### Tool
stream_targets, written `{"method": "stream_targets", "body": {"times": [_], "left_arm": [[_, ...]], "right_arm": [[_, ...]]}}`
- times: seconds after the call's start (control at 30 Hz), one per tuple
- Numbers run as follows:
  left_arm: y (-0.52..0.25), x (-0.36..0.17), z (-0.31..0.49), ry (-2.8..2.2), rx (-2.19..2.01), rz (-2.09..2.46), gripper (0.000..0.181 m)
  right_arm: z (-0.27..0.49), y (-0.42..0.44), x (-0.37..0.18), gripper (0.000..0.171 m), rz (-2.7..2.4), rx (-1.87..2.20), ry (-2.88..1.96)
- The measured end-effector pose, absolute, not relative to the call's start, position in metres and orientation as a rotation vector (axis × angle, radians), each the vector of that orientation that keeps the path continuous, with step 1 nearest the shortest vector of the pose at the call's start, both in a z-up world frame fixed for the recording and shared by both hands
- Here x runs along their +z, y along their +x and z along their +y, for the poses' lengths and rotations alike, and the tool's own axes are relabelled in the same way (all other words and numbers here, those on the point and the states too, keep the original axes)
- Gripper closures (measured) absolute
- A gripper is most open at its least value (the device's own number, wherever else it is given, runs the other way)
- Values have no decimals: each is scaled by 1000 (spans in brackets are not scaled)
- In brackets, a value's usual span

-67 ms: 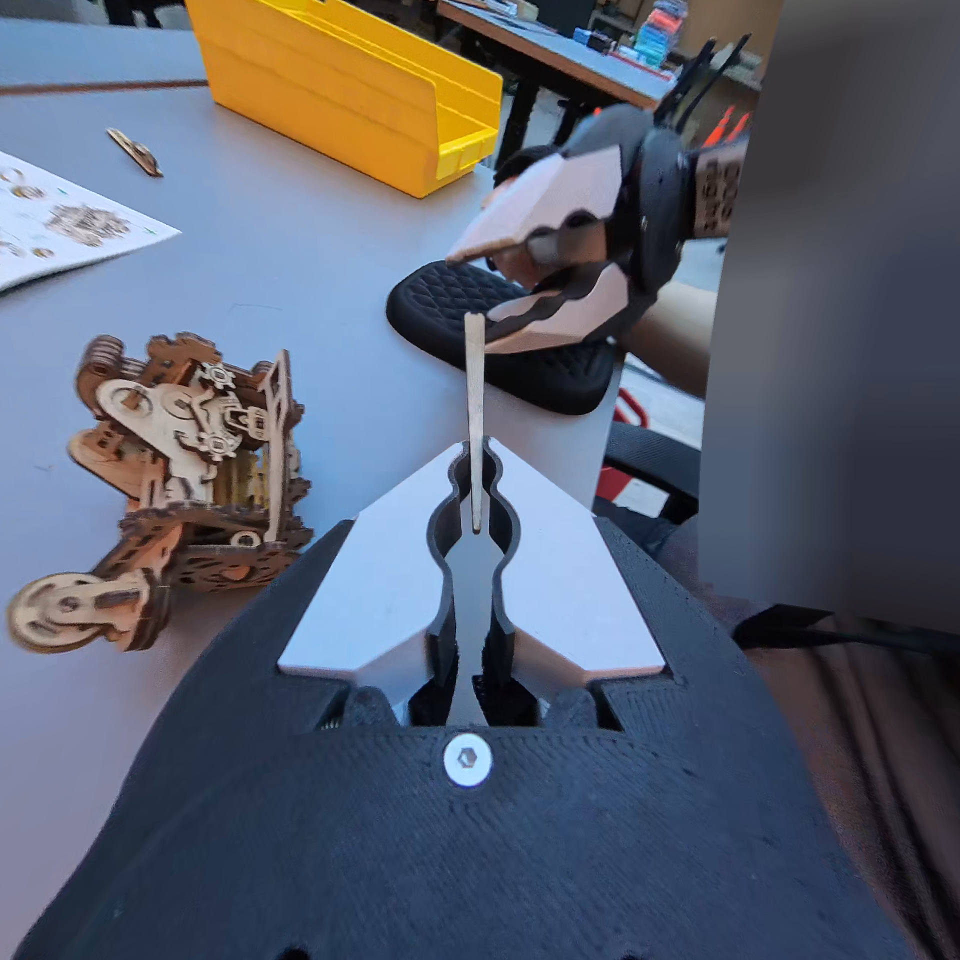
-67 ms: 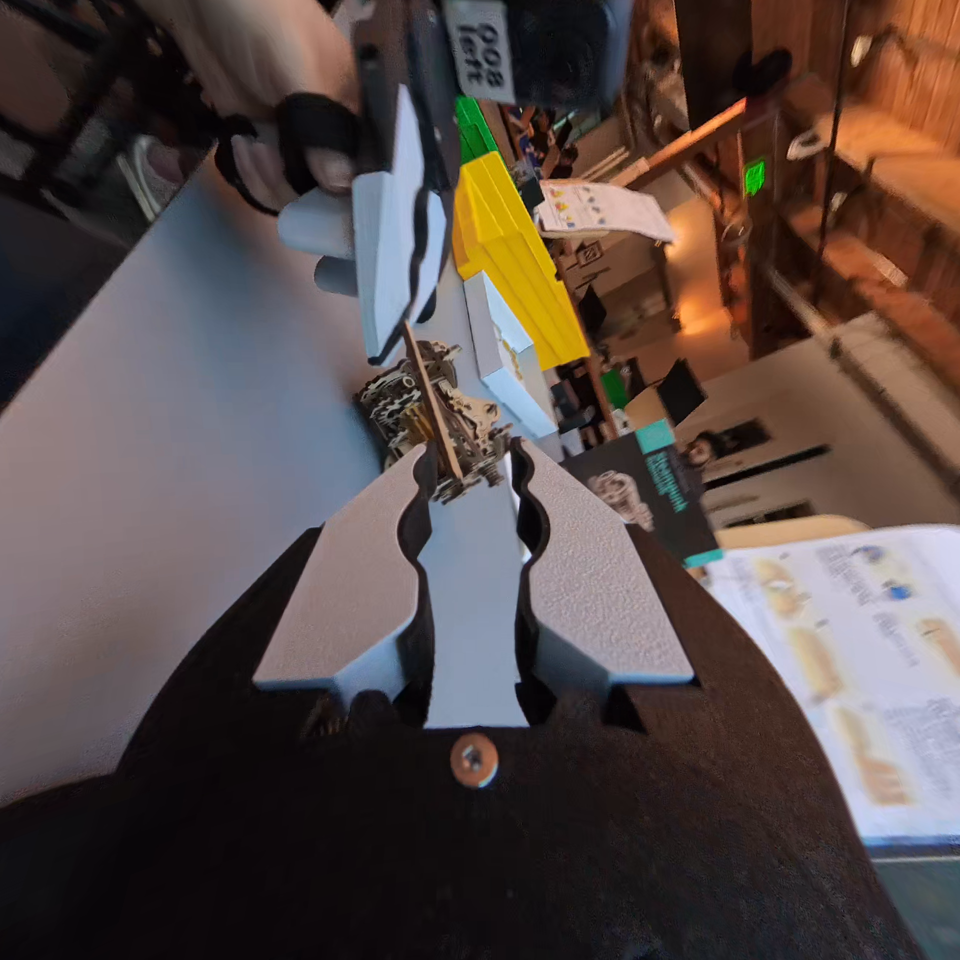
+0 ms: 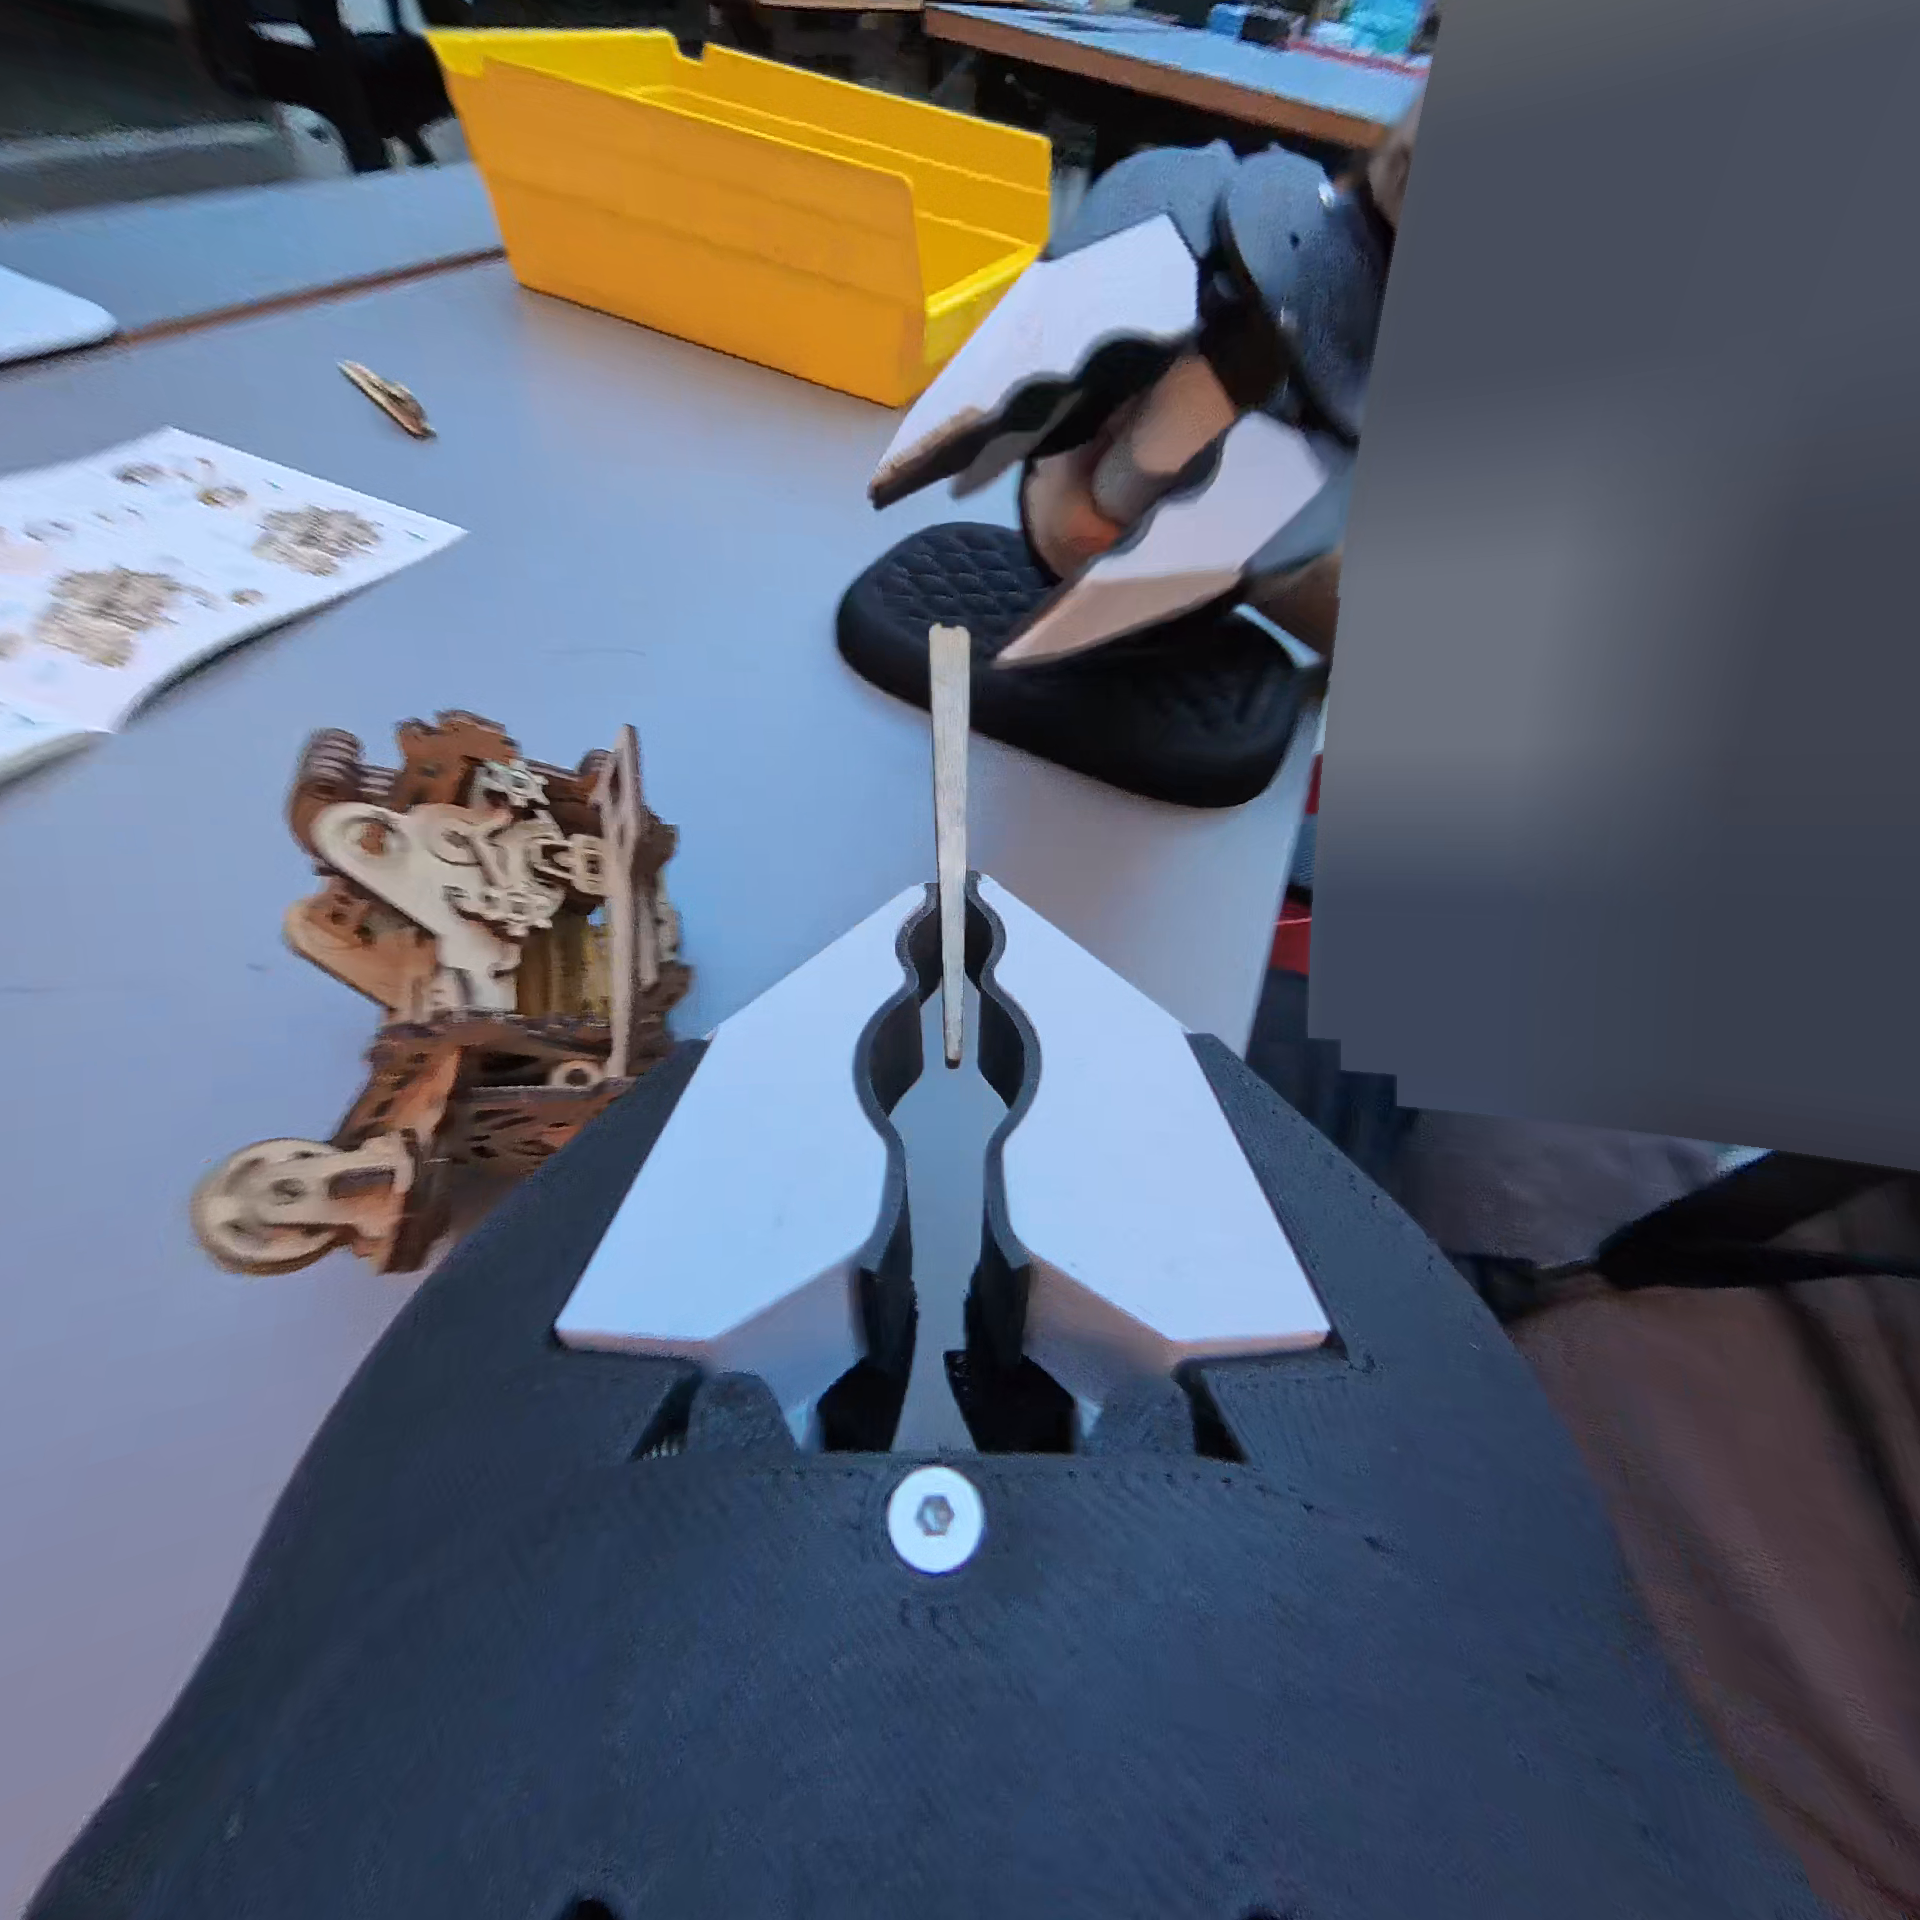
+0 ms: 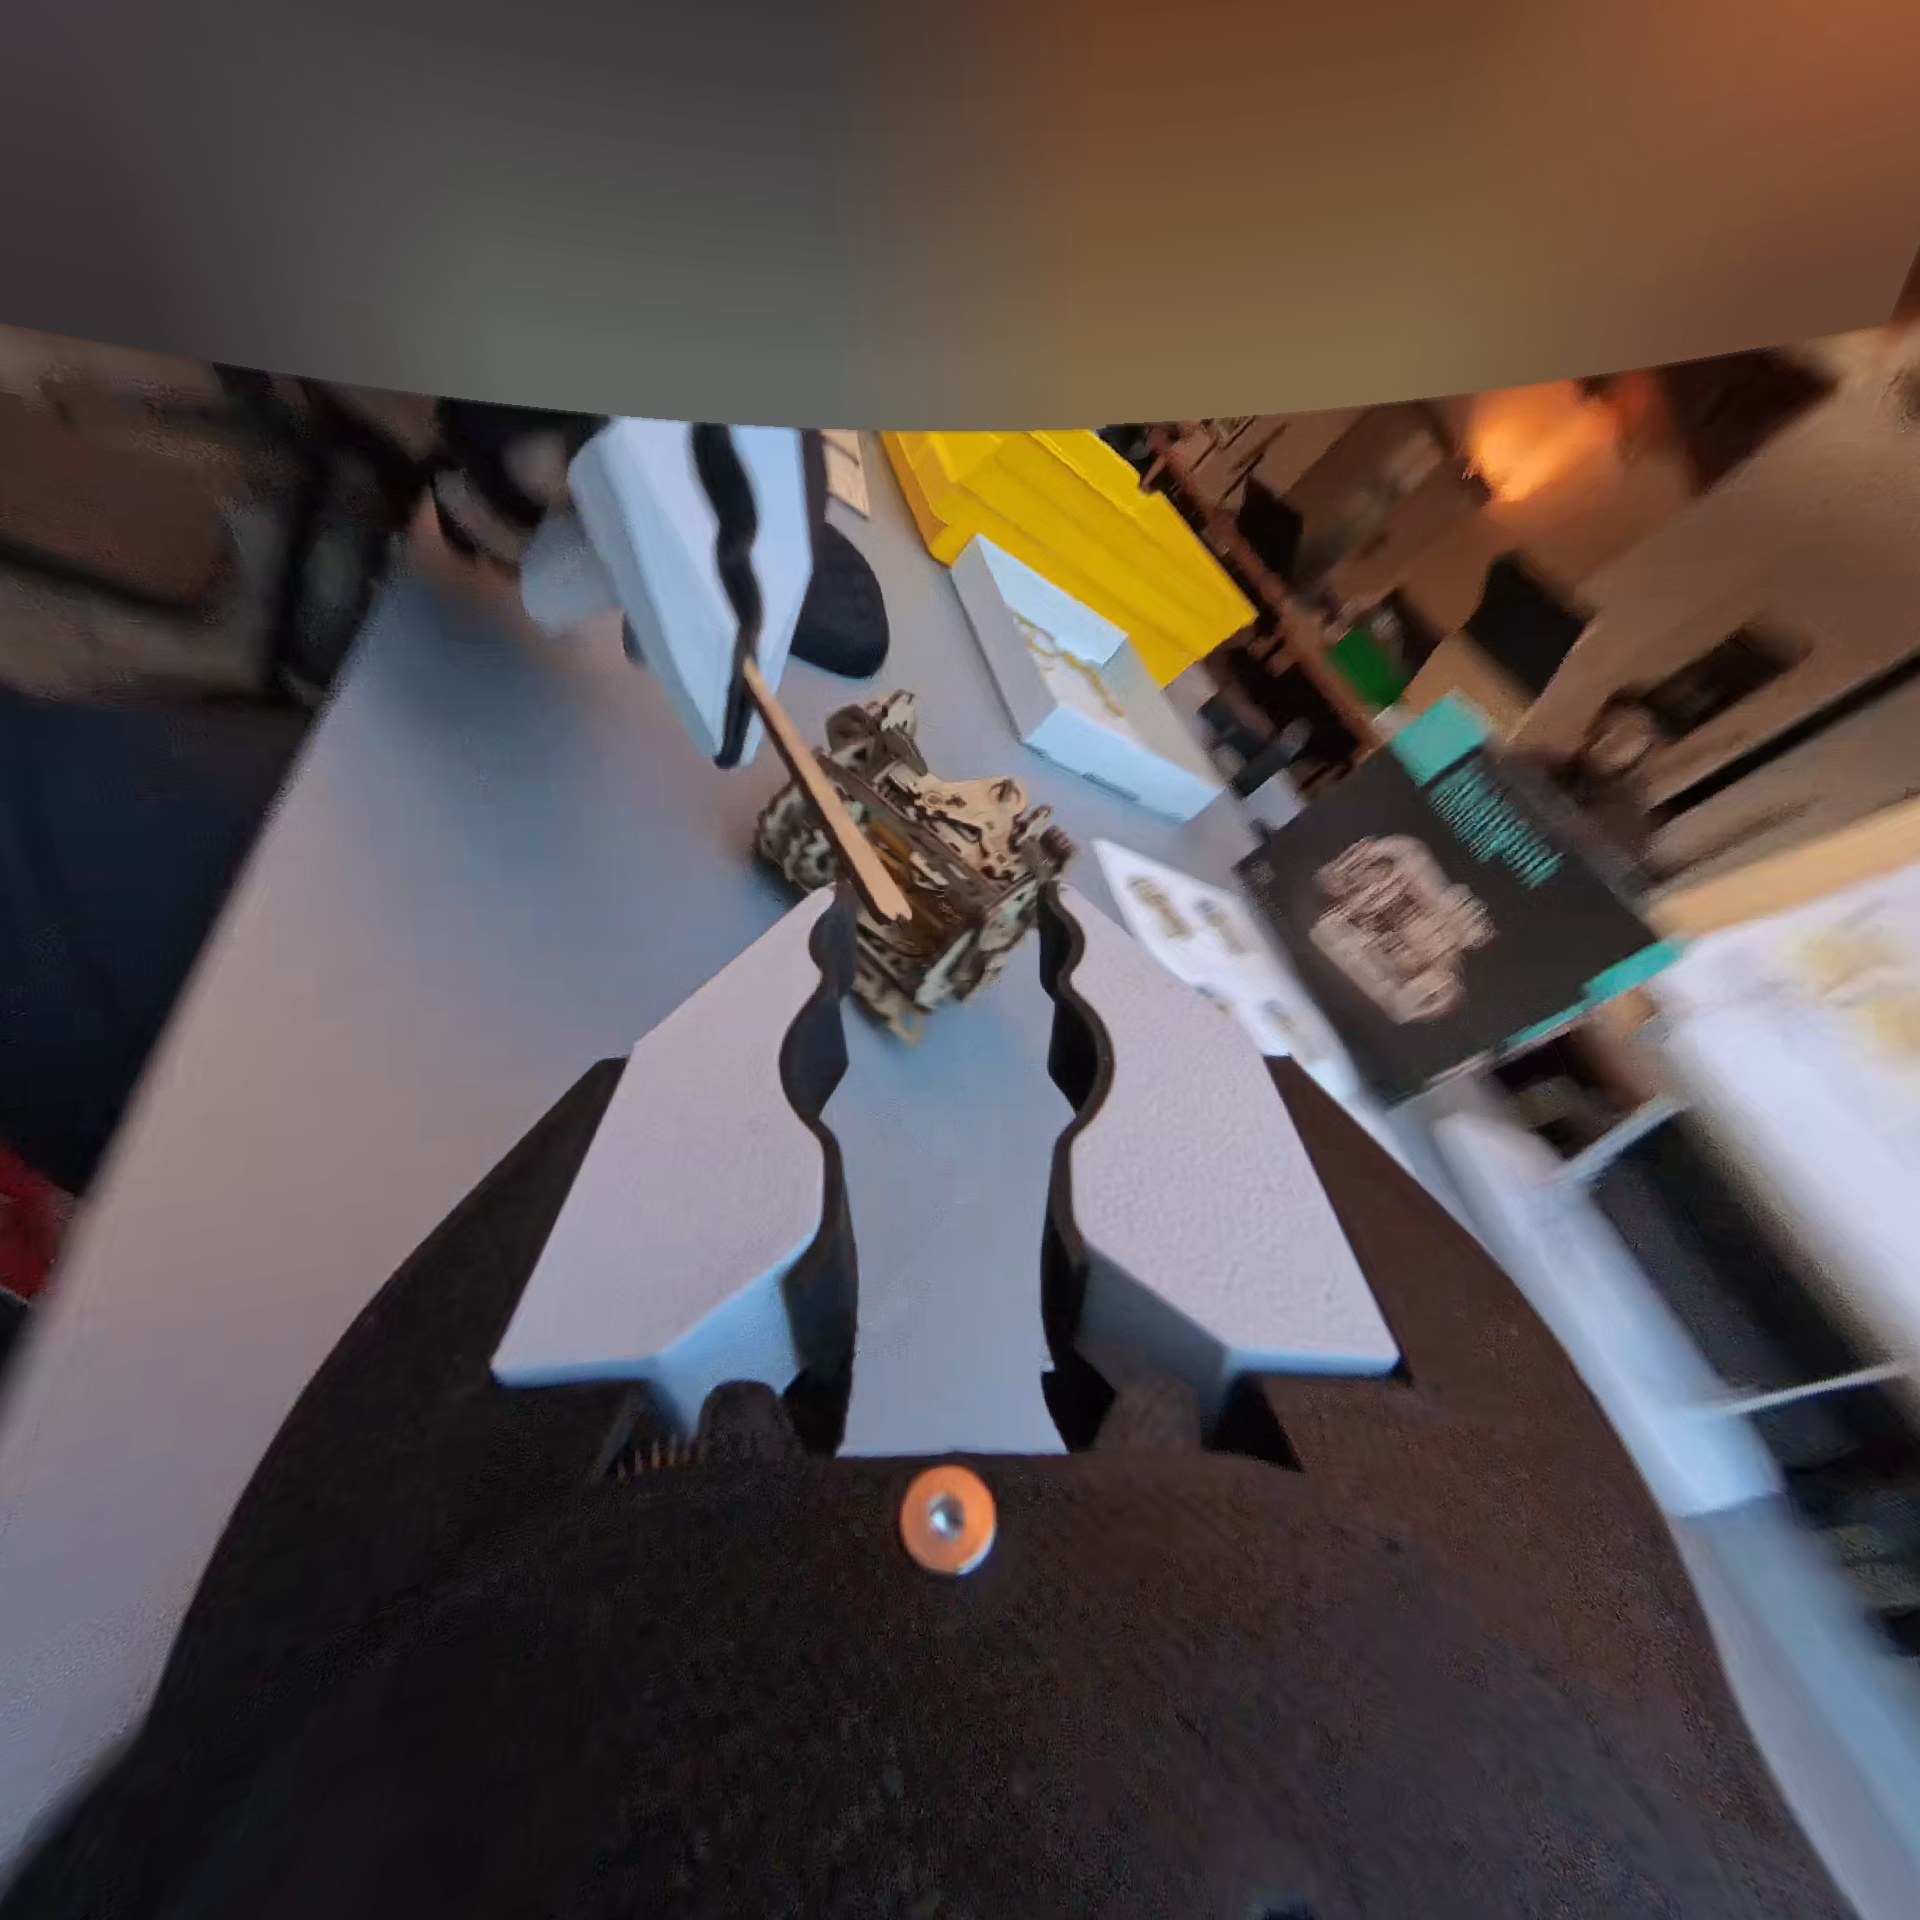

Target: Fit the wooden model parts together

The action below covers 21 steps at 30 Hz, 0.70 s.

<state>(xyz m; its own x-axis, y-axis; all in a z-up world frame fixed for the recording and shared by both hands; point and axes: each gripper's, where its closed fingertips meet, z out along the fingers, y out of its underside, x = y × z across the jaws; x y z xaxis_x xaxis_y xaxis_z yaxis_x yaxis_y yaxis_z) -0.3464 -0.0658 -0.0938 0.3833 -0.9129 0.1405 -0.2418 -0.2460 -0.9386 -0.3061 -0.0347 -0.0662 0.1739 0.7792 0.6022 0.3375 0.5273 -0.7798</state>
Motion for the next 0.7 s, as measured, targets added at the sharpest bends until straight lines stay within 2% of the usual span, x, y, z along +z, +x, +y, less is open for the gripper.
{"method": "stream_targets", "body": {"times": [0.13, 0.23, 0.3, 0.37, 0.5, 0.7], "left_arm": [[-355, -86, -59, -1607, -693, 1081, 180], [-355, -83, -58, -1544, -639, 1128, 180], [-355, -86, -57, -1525, -587, 1177, 180], [-354, -90, -56, -1517, -534, 1219, 180], [-350, -97, -56, -1513, -496, 1271, 180], [-347, -98, -55, -1512, -482, 1281, 180]], "right_arm": [[-36, -303, -47, 105, -924, 1477, -1561], [-30, -306, -68, 100, -750, 1800, -1810], [-35, -316, -84, 104, -709, 1917, -1945], [-42, -326, -83, 116, -679, 2047, -1963], [-44, -337, -89, 139, -744, 2011, -1992], [-40, -333, -82, 153, -735, 2051, -1940]]}}
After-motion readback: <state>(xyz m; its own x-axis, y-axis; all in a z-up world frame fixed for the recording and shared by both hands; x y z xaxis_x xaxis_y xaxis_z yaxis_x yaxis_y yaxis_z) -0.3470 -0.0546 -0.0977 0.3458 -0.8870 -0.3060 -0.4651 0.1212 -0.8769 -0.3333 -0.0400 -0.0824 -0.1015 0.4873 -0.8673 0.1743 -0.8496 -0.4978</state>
